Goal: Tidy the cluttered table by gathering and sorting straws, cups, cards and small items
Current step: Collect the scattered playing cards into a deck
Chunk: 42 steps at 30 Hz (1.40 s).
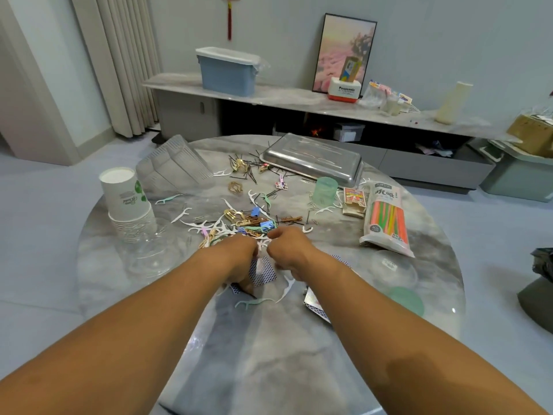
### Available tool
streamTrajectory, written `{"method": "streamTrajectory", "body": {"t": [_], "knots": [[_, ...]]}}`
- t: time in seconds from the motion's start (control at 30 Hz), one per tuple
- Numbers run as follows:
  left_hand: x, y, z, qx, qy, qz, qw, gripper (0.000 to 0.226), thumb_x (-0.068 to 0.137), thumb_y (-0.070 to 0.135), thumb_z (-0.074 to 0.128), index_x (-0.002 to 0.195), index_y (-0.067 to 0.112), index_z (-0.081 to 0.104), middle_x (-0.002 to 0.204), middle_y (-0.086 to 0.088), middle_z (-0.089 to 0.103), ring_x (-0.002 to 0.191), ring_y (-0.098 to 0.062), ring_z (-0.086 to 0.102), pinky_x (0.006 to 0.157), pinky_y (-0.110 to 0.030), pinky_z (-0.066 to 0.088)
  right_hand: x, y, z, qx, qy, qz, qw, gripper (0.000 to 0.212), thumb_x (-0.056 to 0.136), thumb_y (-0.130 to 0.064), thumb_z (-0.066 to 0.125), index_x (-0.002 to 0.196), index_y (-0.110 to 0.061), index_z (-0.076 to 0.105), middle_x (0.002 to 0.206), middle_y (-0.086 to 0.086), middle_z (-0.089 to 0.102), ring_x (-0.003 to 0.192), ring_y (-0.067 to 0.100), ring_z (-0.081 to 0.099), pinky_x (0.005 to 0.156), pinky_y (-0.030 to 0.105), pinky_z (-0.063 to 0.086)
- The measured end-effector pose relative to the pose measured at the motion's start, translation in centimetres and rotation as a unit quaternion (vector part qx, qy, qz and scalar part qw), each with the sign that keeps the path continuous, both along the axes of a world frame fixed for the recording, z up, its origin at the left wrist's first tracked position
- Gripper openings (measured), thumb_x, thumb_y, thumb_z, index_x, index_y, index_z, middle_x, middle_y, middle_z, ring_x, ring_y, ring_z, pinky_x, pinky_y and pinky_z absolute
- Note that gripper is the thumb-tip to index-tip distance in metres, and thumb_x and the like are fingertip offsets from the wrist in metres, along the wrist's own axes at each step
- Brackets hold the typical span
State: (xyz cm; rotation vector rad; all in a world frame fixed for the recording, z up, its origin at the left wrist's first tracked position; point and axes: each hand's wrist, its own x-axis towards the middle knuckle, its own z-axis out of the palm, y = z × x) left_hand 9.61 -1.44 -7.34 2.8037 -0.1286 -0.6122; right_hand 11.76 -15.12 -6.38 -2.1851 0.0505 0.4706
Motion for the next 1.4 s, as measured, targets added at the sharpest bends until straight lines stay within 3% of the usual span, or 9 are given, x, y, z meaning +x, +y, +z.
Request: {"method": "streamTrajectory", "body": {"t": [0.1,0.23,0.4,0.53,0.7,0.9,1.0,1.23,1.4], "knots": [[0.0,0.7,-0.4,-0.030,0.000,0.005,1.000,0.075,0.061,0.026,0.097,0.125,0.023,0.058,0.120,-0.002,0.065,0.104,-0.025,0.063,0.088,-0.040,0.057,0.0,1.1,-0.2,0.033,0.015,-0.033,0.999,0.020,0.086,0.001,0.058,0.092,-0.017,0.064,0.087,0.005,0.062,0.080,0.025,0.062,0.083,0.051,0.061],[0.2,2.0,-1.4,-0.092,-0.002,0.031,0.995,0.078,0.059,0.027,0.097,0.126,0.027,0.056,0.118,0.001,0.061,0.100,-0.022,0.062,0.082,-0.039,0.058,-0.1,1.2,-0.9,0.044,0.017,-0.042,0.998,0.045,0.081,-0.004,0.075,0.122,-0.016,0.062,0.105,0.008,0.063,0.104,0.029,0.065,0.093,0.045,0.058],[0.7,1.9,-2.0,-0.193,-0.075,0.081,0.975,0.049,0.063,0.021,0.096,0.089,0.028,0.056,0.093,-0.002,0.061,0.064,-0.013,0.056,0.049,-0.025,0.044,-0.3,0.9,-0.5,0.013,-0.008,0.009,1.000,0.049,0.075,0.000,0.084,0.118,-0.018,0.067,0.106,0.010,0.070,0.089,0.021,0.068,0.078,0.034,0.058],[1.7,0.7,-0.5,-0.298,-0.157,0.100,0.936,0.064,0.070,0.020,0.092,0.121,0.032,0.056,0.101,0.005,0.054,0.079,-0.009,0.056,0.062,-0.025,0.043,1.7,-2.1,3.1,0.017,-0.090,-0.040,0.995,0.029,0.080,-0.003,0.082,0.104,-0.016,0.073,0.102,0.010,0.073,0.090,0.024,0.071,0.083,0.038,0.060],[1.6,-2.2,-1.0,-0.329,-0.201,0.073,0.920,0.051,0.097,-0.003,0.050,0.136,0.029,0.057,0.108,0.006,0.053,0.082,-0.009,0.053,0.068,-0.023,0.043,2.0,-8.9,5.4,-0.009,0.002,-0.024,1.000,0.019,0.083,-0.008,0.080,0.099,-0.017,0.073,0.095,0.007,0.070,0.072,0.013,0.060,0.045,0.015,0.045],[2.2,-4.0,-1.7,-0.279,-0.218,0.082,0.932,0.066,0.091,-0.011,0.043,0.145,0.026,0.051,0.148,-0.002,0.051,0.138,-0.021,0.044,0.114,-0.041,0.039,2.3,-10.1,2.1,-0.106,-0.001,-0.010,0.994,0.036,0.076,-0.010,0.087,0.109,-0.015,0.073,0.103,0.000,0.065,0.098,0.019,0.058,0.087,0.031,0.047],[2.3,-4.5,-2.1,-0.248,-0.243,0.072,0.935,0.070,0.090,-0.012,0.041,0.148,0.027,0.047,0.151,0.001,0.047,0.141,-0.020,0.039,0.114,-0.035,0.034,3.2,-10.3,1.5,-0.162,-0.077,-0.038,0.983,0.034,0.083,-0.018,0.083,0.115,-0.017,0.071,0.114,0.003,0.066,0.105,0.022,0.061,0.096,0.040,0.052],[4.1,-4.8,-1.0,-0.255,-0.217,0.088,0.938,0.067,0.094,-0.008,0.044,0.154,0.021,0.038,0.157,-0.002,0.039,0.145,-0.019,0.032,0.117,-0.031,0.028,5.4,-9.3,3.8,-0.252,-0.278,-0.006,0.927,0.019,0.096,-0.023,0.058,0.107,-0.026,0.074,0.104,-0.004,0.074,0.093,0.019,0.067,0.081,0.037,0.056],[9.8,-3.8,1.9,-0.290,-0.180,0.153,0.928,0.065,0.095,-0.004,0.042,0.154,0.023,0.037,0.153,-0.006,0.044,0.121,-0.032,0.058,0.099,-0.044,0.052,11.6,-6.9,6.3,-0.318,-0.345,0.044,0.882,0.024,0.095,-0.016,0.054,0.103,-0.024,0.075,0.099,-0.002,0.074,0.089,0.025,0.067,0.072,0.034,0.054]]}}
